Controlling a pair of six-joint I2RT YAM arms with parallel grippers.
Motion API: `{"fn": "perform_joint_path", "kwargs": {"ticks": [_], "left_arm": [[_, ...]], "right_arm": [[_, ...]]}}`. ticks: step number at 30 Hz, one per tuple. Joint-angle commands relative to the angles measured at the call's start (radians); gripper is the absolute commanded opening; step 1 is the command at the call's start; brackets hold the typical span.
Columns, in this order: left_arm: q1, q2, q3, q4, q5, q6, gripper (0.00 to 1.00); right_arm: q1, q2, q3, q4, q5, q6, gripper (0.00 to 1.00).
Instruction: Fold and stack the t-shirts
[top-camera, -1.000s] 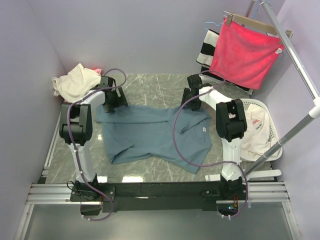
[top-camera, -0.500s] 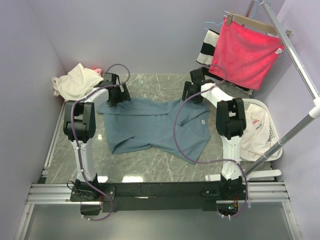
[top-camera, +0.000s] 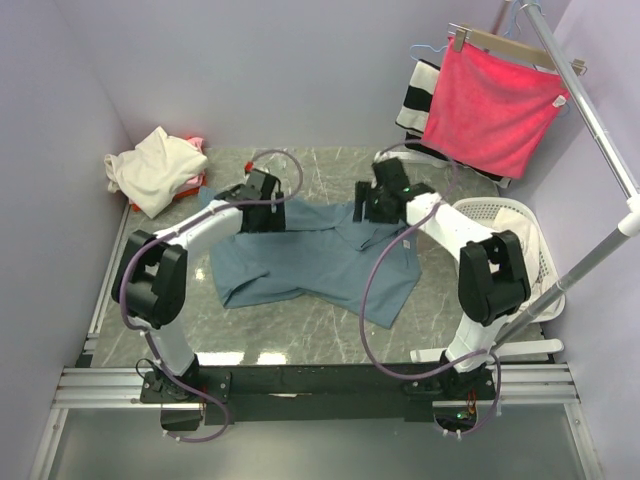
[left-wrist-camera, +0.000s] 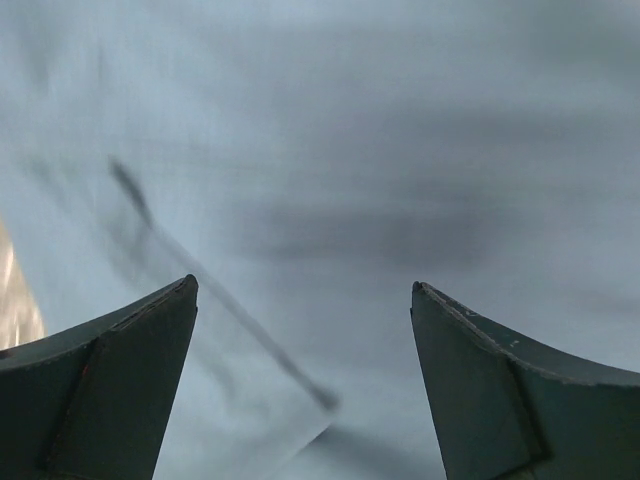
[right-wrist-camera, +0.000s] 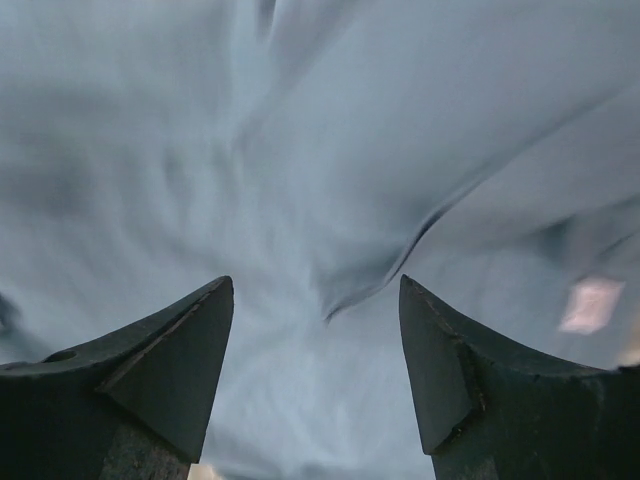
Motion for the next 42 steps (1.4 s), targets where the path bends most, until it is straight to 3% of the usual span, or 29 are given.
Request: {"fn": "perform_joint_path", "kwargs": {"ticks": [1,15,27,31,39,42], "left_arm": [[-0.078,-0.018,-0.058,-0.117,-0.161,-0.044,0.93],[-0.257,0.006,-0.153,-0.226,-0.138,-0.157,0.91],[-0.261,0.022,-0.158,-0.242,-0.185,-0.227,0.87],[-0.258,0.02,-0.131,-0.258,-0.235,-0.248,0.79],[-0.215,-0.007,-0.147,-0.262,-0.267,-0.266,0.73],[-0.198,-0.027,-0.168,-0.251,-0.261,-0.268,0.64]], "right_arm": [[0.088,-0.02,-0.075,-0.014,0.0,0.008,0.73],[0.173,-0.033,-0.199,-0.02,0.015,0.064,0.72],[0.188,-0.013,-0.261,0.009,0.015,0.08,0.7],[0.188,0.009,-0.284,0.017,0.015,0.083,0.66],[0.19,0.047,-0.299,0.014,0.015,0.089,0.63],[0.19,0.055,-0.302,0.014,0.015,0.091,0.63]]}}
